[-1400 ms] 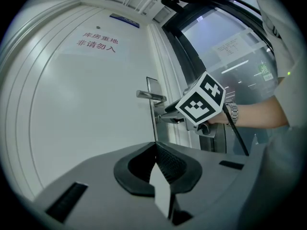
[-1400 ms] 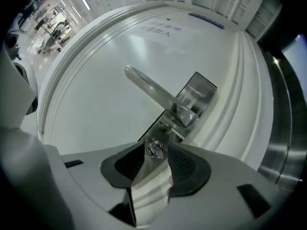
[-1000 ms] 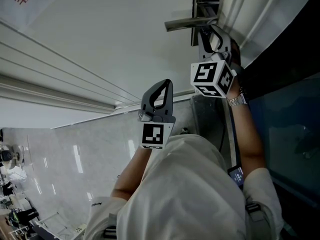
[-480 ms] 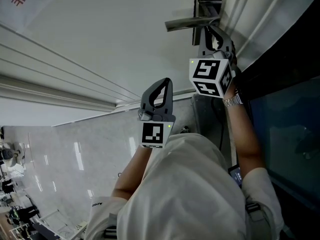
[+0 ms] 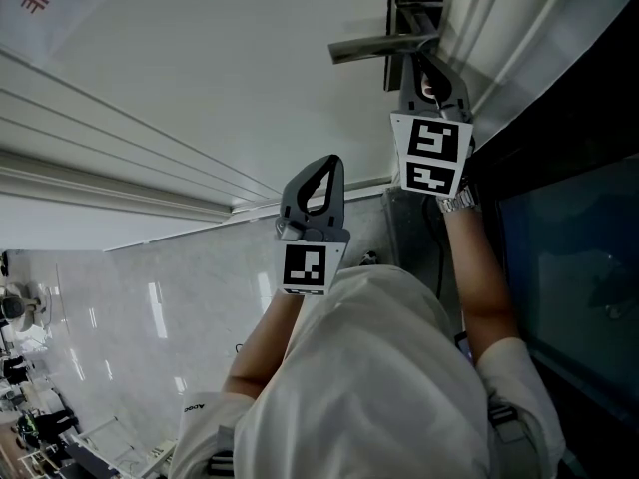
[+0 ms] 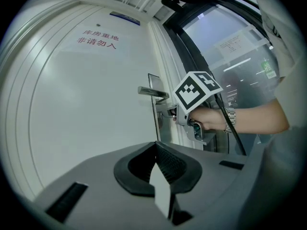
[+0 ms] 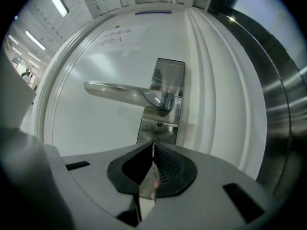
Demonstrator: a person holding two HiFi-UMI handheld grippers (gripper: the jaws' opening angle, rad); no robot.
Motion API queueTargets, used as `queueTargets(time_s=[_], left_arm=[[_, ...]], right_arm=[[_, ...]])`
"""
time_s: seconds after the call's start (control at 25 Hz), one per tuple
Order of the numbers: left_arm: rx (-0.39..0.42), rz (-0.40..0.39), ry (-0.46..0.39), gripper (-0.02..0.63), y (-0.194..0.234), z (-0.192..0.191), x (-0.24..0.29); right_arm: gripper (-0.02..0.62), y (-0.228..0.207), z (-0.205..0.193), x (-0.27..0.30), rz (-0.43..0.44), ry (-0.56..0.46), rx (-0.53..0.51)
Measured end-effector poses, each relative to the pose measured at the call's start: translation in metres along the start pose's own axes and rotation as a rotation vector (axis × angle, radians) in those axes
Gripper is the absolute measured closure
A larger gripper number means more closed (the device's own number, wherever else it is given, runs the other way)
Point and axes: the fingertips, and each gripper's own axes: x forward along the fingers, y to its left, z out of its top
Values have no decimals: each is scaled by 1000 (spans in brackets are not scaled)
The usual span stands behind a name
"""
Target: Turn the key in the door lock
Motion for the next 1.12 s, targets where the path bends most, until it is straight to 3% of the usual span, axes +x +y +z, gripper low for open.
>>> queueTargets(time_s=[0.16, 0.32, 0.56, 1.12], left_arm=[[-5, 0, 9, 598, 0, -2, 0], [-16, -2, 22, 598, -3, -6, 0], [-4, -12, 7, 598, -5, -4, 1], [-24, 3, 21, 598, 0, -8, -1]], right_arm=[[584, -3, -2, 1, 16, 5, 128], [583, -6, -5, 1, 60, 18, 363], [583, -8, -6, 0, 89, -1, 475], [583, -15, -12, 0, 144, -27, 937]])
